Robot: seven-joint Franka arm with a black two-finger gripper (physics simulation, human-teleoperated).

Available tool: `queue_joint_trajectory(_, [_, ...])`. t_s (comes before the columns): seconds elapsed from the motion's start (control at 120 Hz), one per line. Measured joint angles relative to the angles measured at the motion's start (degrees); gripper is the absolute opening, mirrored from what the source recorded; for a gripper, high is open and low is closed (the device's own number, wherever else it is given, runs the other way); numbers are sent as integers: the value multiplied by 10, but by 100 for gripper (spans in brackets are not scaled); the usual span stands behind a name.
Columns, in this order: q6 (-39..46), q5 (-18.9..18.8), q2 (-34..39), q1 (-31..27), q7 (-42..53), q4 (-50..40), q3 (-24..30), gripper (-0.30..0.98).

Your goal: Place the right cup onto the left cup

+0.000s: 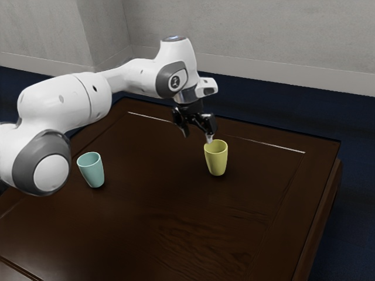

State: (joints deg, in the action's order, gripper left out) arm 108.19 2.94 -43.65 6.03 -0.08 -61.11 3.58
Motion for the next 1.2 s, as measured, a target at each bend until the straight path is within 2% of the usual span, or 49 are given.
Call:
queue_joint_trajectory(0.317, [94,3,-50,0,3,17,-1,69])
queue_joint_trajectory(0.95, [150,18,-90,-7,6,23,-1,68])
queue_joint_trajectory(1.025, [152,24,-92,-7,6,23,-1,61])
queue_joint_trajectory(1.2, [155,31,-92,-7,7,23,-2,30])
